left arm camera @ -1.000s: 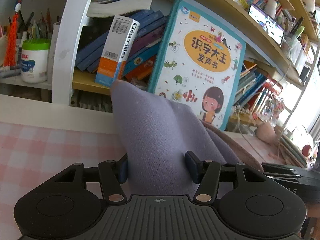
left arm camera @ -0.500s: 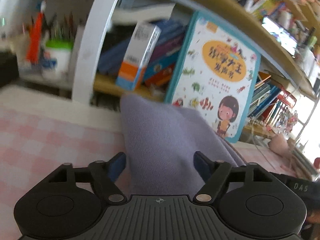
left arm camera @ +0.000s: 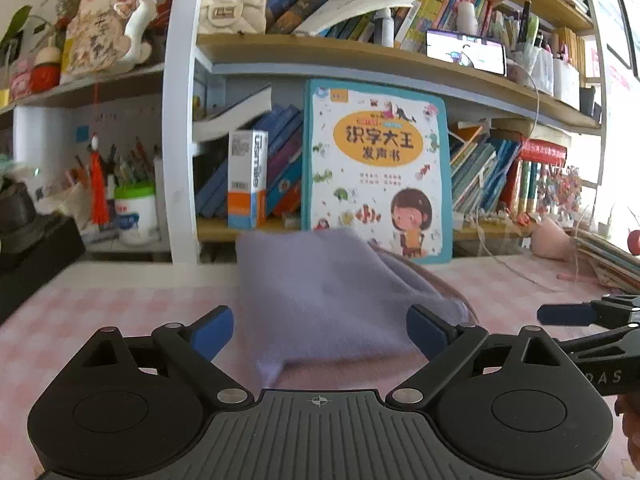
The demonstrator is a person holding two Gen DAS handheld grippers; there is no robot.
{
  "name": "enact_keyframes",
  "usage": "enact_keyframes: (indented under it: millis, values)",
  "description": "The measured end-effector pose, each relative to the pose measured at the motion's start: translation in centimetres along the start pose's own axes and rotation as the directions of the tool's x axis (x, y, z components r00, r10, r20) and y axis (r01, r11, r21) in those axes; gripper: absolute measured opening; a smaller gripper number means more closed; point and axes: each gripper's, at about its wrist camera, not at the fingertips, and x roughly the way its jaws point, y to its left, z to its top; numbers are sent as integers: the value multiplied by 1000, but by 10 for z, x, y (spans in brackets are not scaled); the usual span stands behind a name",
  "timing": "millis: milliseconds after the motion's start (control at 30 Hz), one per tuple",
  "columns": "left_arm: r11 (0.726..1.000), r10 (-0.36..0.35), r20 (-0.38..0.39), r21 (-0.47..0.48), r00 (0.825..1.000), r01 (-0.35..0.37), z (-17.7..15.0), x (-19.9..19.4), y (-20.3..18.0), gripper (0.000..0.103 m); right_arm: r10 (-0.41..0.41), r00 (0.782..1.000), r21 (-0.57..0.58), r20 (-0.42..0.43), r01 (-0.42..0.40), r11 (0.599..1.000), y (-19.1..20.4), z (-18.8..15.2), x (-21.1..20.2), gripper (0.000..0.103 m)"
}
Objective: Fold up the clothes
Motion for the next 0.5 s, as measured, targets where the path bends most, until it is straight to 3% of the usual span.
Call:
enact_keyframes:
  millis: [100,333,500]
  values:
    - [999,14,-30,-28,999,-15,-10,-2,-1,96,-28,999,-28,18,28,999,7,-7,-8,90]
    - [999,33,-22,-42,999,-34,-19,-6,-1,96,-76,997,-38,26,77,996,11,-13,-12,94]
    - [999,47,-14,8,999,-47,-19,-7,-8,96,-90,995,-31,32,91,995,10,-13,-13,99]
